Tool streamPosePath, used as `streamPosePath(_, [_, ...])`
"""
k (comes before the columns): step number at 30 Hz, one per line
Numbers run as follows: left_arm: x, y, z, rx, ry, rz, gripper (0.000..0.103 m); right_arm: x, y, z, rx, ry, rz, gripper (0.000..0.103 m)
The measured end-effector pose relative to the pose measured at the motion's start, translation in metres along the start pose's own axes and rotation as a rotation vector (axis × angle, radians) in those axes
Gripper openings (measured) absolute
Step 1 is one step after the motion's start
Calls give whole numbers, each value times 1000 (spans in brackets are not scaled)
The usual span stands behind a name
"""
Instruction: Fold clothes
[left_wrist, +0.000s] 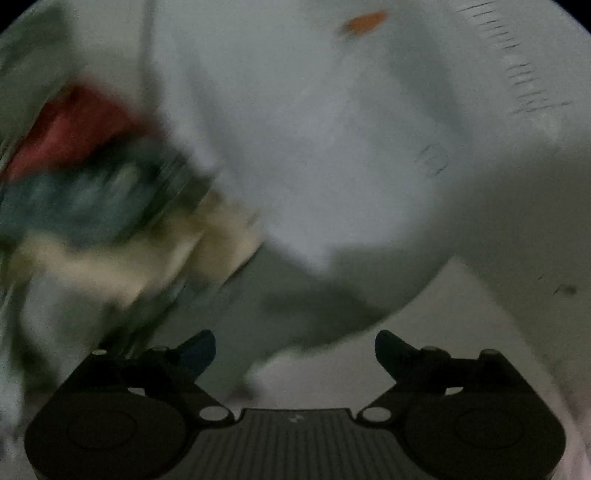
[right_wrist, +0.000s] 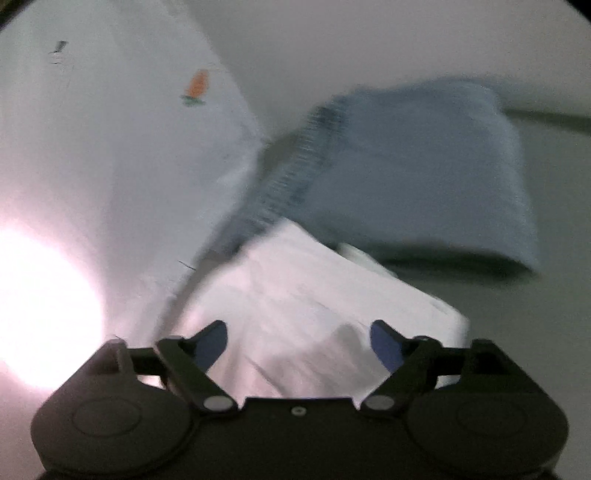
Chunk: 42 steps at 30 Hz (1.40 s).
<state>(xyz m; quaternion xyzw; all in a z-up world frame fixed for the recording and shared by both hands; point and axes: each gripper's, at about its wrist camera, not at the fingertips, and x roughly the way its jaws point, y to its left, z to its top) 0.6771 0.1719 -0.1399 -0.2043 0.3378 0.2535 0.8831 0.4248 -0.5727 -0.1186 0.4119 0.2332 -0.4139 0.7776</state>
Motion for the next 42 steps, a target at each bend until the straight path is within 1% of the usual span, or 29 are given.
streamPosePath(1, [5,6,-7,-35,38,3,94,-1,-10,-7,17,13,-21,90])
streamPosePath(3, [14,13,-20,-96,101,-9,94,2,-19,-13,60,32,-27,90])
streamPosePath(5, [22,11,-30,-123,137,-14,94,5,-26,-19,104,50,-28,91])
streamPosePath(7, [32,8,-37,-139,168,-13,97,8,-34,-25,148,69,-29,97])
streamPosePath(8, [40,6,-37,-146,185,-9,97,10,-38,-28,170,78,-29,101])
streamPosePath(9, [46,4,-38,-142,189,0,100,11,-42,-31,192,87,-30,102])
streamPosePath(10, [48,1,-39,-137,183,2,101,12,-41,-32,186,91,-32,102])
streamPosePath(11, [49,-2,-40,-134,176,-3,101,11,-39,-31,172,94,-35,102])
streamPosePath(12, [49,-5,-41,-129,163,14,99,11,-39,-31,172,99,-26,102])
streamPosePath(14, [47,-11,-43,-118,132,74,87,12,-38,-32,181,112,-1,102])
streamPosePath(15, [46,-14,-44,-113,116,104,65,13,-38,-33,186,119,11,100])
streamPosePath(16, [43,-15,-44,-104,106,128,40,14,-34,-35,183,123,31,95])
streamPosePath(17, [41,-16,-43,-93,100,149,28,15,-30,-37,179,127,52,72])
streamPosePath(18, [38,-13,-43,-101,97,145,12,14,-30,-38,194,117,63,59])
streamPosePath(19, [34,-7,-41,-126,99,126,8,11,-32,-38,215,102,71,52])
streamPosePath(20, [29,0,-38,-156,105,104,7,9,-33,-39,236,88,79,29])
streamPosePath(21, [24,7,-35,-187,110,82,6,7,-38,-37,276,84,92,21])
streamPosePath(23, [10,20,-29,-227,114,51,5,3,-52,-32,376,88,139,13])
streamPosePath(24, [2,26,-27,-244,115,38,4,-1,-60,-28,419,90,170,11])
streamPosePath(27, [-30,46,-27,-254,104,5,4,-18,-76,-14,458,83,227,10])
streamPosePath(30, [-68,78,-44,-245,100,7,4,-38,-92,-3,462,59,255,10])
streamPosePath(32, [-97,107,-64,-242,113,10,4,-49,-107,4,459,48,258,10])
streamPosePath(35, [-146,157,-100,-260,144,8,4,-64,-139,9,461,40,242,10])
streamPosePath(37, [-177,190,-129,-264,161,37,4,-74,-161,13,463,35,231,10])
streamPosePath(38, [-188,204,-143,-259,171,52,4,-75,-170,13,441,42,220,10])
streamPosePath(40, [-201,234,-170,-277,186,45,6,-72,-185,11,383,74,191,11])
streamPosePath(41, [-206,248,-180,-311,191,33,8,-67,-190,10,356,101,176,12])
streamPosePath(42, [-210,258,-186,-355,189,30,13,-64,-195,8,338,125,162,16])
